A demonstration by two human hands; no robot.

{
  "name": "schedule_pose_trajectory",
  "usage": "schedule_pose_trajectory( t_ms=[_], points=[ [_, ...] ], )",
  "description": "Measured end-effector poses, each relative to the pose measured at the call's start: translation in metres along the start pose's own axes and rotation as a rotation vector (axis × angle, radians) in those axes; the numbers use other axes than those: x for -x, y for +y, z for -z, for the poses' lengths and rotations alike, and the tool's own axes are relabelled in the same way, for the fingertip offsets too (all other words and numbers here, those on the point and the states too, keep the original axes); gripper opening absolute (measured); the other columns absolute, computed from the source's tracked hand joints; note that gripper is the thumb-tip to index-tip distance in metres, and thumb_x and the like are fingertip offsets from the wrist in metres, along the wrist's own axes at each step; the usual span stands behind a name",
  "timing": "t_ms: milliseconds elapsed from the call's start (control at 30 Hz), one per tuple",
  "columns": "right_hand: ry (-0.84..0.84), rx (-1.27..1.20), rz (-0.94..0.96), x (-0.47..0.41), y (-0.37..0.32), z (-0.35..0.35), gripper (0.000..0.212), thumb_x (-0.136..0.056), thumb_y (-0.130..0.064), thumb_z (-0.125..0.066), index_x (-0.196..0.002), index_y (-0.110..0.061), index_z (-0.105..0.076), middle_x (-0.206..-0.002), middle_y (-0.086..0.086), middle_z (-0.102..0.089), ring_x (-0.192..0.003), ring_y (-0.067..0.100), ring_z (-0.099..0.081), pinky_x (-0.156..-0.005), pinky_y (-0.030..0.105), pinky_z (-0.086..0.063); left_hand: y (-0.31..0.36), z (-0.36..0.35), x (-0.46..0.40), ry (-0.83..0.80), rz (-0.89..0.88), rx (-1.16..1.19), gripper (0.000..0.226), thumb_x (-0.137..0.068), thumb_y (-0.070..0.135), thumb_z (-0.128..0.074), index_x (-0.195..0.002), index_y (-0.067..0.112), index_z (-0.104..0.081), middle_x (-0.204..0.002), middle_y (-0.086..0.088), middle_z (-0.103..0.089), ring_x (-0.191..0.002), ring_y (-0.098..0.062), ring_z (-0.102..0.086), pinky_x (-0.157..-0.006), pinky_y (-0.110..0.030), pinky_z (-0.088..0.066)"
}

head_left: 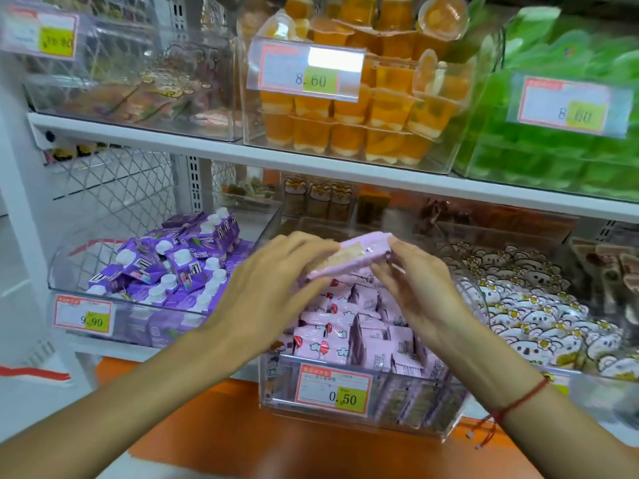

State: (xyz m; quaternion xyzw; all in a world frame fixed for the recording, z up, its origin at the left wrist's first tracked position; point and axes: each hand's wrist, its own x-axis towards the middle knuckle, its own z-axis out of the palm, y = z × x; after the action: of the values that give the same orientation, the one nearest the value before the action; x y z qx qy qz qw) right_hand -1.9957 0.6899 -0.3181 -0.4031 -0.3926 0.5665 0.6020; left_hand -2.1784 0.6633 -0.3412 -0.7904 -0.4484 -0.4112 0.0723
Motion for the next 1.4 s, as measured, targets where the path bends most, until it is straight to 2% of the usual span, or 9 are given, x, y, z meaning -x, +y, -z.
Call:
schedule_pose_trajectory(
  t_ms=[167, 300, 600, 800, 933, 1000, 1233, 1300, 1400],
  points=[
    [-0.287, 0.188, 0.023, 0.004, -0.004, 0.003, 0.039, -0.087, -0.048, -0.053, -0.114, -0.023, -0.063, -0.11, -0.004, -0.068, -0.099, 0.008, -0.065, -0.079, 0.021, -0.055, 0.009, 0.007, -0.006, -0.058, 0.697, 0.944, 0.014, -0.09, 0.027, -0.06, -0.098, 0.022, -0.07, -0.091, 0.004, -0.073, -0.071, -0.008, -0.068, -0.064, -0.018, -0.055],
    [-0.296, 0.332, 0.111, 0.006, 0.001, -0.009, 0.03, -0.092, -0.031, -0.057, -0.116, -0.013, -0.06, -0.104, 0.002, -0.07, -0.089, 0.008, -0.062, -0.076, 0.025, -0.048, 0.02, 0.009, -0.006, -0.17, 1.002, 1.3, 0.028, -0.093, 0.031, -0.052, -0.094, 0.009, -0.069, -0.087, -0.011, -0.075, -0.071, -0.014, -0.072, -0.055, -0.021, -0.056],
    [-0.265, 0.332, 0.205, 0.004, 0.002, -0.007, 0.029, -0.088, -0.026, -0.063, -0.113, -0.011, -0.06, -0.094, -0.002, -0.073, -0.085, 0.006, -0.066, -0.065, 0.016, -0.051, 0.019, 0.013, 0.002, -0.124, 0.653, 0.787, 0.028, -0.083, 0.037, -0.065, -0.11, 0.038, -0.064, -0.101, 0.017, -0.069, -0.088, 0.0, -0.066, -0.082, -0.027, -0.056],
    [-0.205, 0.381, 0.194, -0.01, 0.001, 0.01, 0.034, -0.078, -0.02, -0.075, -0.107, -0.013, -0.058, -0.102, 0.0, -0.069, -0.087, 0.006, -0.068, -0.064, 0.011, -0.05, -0.001, 0.007, -0.021, 0.02, 0.656, 0.882, 0.042, -0.08, 0.018, -0.071, -0.119, 0.023, -0.056, -0.101, 0.01, -0.071, -0.086, 0.001, -0.068, -0.065, -0.011, -0.052],
    [-0.146, 0.844, 0.34, -0.03, -0.004, 0.021, 0.056, -0.082, -0.02, -0.072, -0.128, -0.019, -0.042, -0.112, 0.0, -0.056, -0.087, 0.008, -0.06, -0.063, 0.015, -0.048, -0.009, -0.006, -0.057, -0.067, 0.444, 0.611, 0.037, -0.08, 0.017, -0.073, -0.115, 0.016, -0.061, -0.107, 0.006, -0.066, -0.098, 0.005, -0.061, -0.078, -0.008, -0.049],
    [-0.097, 1.029, 0.358, -0.045, -0.002, 0.023, 0.057, -0.085, -0.02, -0.068, -0.133, -0.016, -0.037, -0.109, 0.0, -0.051, -0.081, 0.01, -0.055, -0.063, 0.02, -0.044, -0.015, -0.016, -0.072, -0.115, 0.376, 0.444, 0.037, -0.081, 0.02, -0.072, -0.116, 0.013, -0.061, -0.113, 0.001, -0.066, -0.109, -0.008, -0.059, -0.093, -0.026, -0.049],
    [-0.217, 1.296, 0.24, -0.09, 0.027, 0.032, 0.013, -0.085, -0.007, -0.052, -0.095, -0.016, -0.055, -0.093, 0.005, -0.063, -0.094, 0.025, -0.06, -0.083, 0.038, -0.049, -0.039, -0.034, -0.083, -0.11, 0.289, 0.147, 0.038, -0.085, 0.029, -0.068, -0.119, 0.016, -0.06, -0.116, -0.002, -0.066, -0.109, -0.02, -0.059, -0.094, -0.04, -0.047],
    [-0.313, 1.444, 0.312, -0.098, 0.029, 0.03, 0.023, -0.089, -0.015, -0.052, -0.11, -0.017, -0.061, -0.111, 0.009, -0.064, -0.101, 0.023, -0.057, -0.083, 0.029, -0.045, -0.046, -0.035, -0.083, -0.133, 0.286, 0.126, 0.036, -0.085, 0.031, -0.068, -0.117, 0.018, -0.061, -0.114, -0.001, -0.067, -0.106, -0.019, -0.06, -0.092, -0.04, -0.048],
    [-0.441, 1.733, 0.243, -0.105, 0.032, 0.026, 0.041, -0.098, -0.034, -0.04, -0.138, -0.03, -0.045, -0.142, 0.014, -0.041, -0.13, 0.034, -0.033, -0.104, 0.041, -0.03, -0.052, -0.034, -0.085, -0.142, 0.307, 0.11, 0.036, -0.083, 0.031, -0.07, -0.116, 0.019, -0.061, -0.111, -0.003, -0.068, -0.105, -0.021, -0.061, -0.089, -0.04, -0.049]
  ],
)
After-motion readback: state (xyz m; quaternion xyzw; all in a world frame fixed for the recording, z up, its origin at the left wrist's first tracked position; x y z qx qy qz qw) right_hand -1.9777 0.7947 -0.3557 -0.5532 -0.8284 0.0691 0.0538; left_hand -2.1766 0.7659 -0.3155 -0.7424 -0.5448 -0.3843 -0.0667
